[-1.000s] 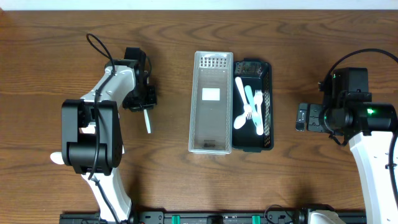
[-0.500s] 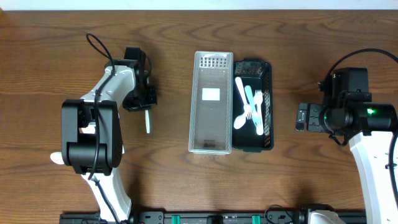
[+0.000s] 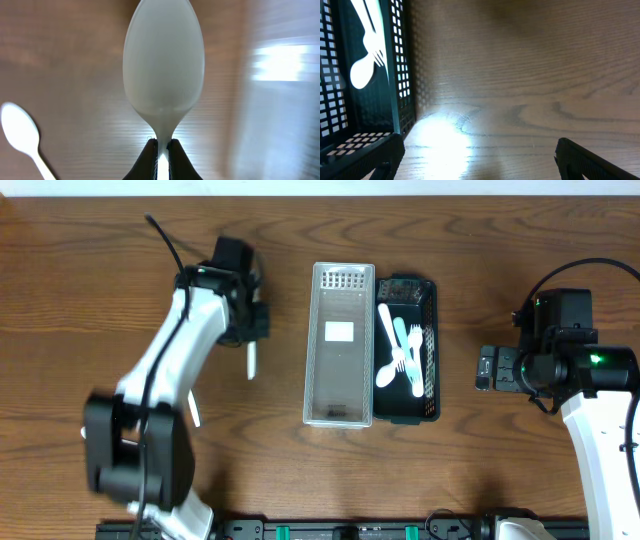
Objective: Pack container
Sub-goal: 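Lift the spoon with left gripper toward the clear basket, then lower the spoon into the clear basket and open left gripper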
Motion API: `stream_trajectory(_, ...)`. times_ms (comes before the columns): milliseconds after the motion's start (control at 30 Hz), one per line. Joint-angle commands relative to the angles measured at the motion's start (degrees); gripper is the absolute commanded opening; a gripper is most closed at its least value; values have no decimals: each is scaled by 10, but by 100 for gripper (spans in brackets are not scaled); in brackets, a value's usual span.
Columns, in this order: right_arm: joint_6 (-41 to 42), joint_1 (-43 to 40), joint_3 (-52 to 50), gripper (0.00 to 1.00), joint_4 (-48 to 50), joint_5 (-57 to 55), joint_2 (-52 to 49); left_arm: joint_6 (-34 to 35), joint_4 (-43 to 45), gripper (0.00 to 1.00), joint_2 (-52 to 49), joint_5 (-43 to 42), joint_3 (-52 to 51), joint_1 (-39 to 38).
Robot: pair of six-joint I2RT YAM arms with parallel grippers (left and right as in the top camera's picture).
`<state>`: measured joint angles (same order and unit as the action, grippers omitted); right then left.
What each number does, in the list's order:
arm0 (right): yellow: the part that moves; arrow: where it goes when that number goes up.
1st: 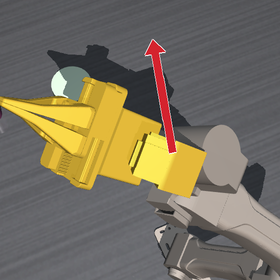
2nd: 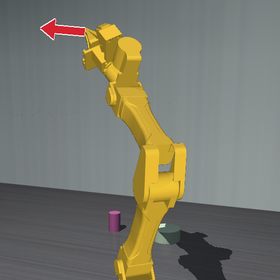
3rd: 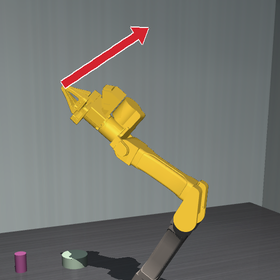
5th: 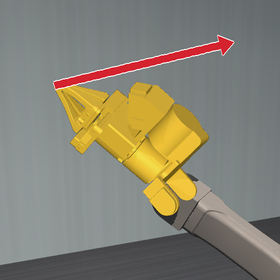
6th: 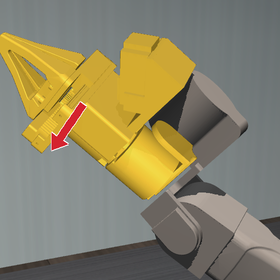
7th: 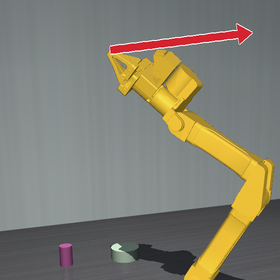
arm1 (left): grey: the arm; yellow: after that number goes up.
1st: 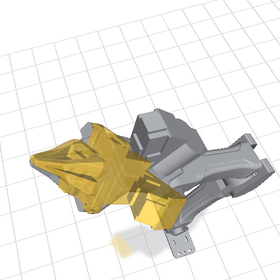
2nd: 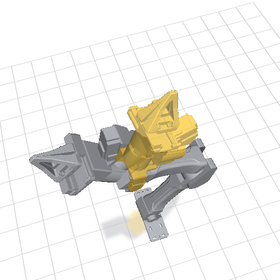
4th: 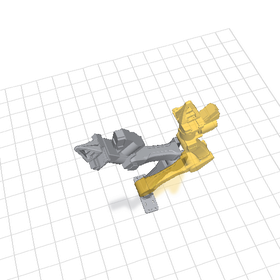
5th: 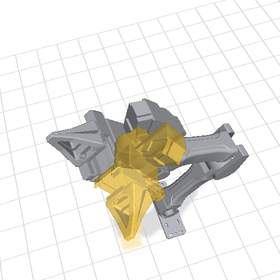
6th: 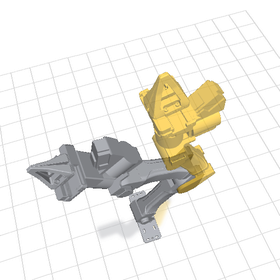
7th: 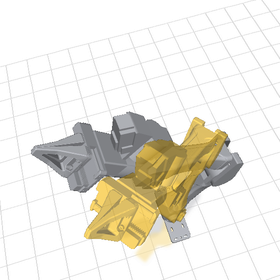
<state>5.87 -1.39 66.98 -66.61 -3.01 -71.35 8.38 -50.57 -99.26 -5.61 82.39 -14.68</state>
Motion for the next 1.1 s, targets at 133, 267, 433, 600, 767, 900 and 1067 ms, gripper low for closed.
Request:
stream_trajectory(133,9,-5,0,99,0,0,3,25,8,6,88,2,20,-147)
stream_trajectory(267,9,-5,0,99,-1,1,3,34,30,6,54,3,19,-204)
stream_trajectory(433,9,-5,0,99,-3,3,3,46,59,6,-30,2,18,-221)
stream_trajectory(600,9,-5,0,99,-5,5,3,46,69,6,-106,2,19,-217)
stream_trajectory(767,9,-5,0,99,-4,5,3,34,80,17,-118,7,19,-213)
stream_trajectory(900,9,-5,0,99,-5,5,3,32,82,49,-102,31,19,-202)
stream_trajectory(1067,9,-5,0,99,-5,5,3,15,73,62,-35,37,20,-168)
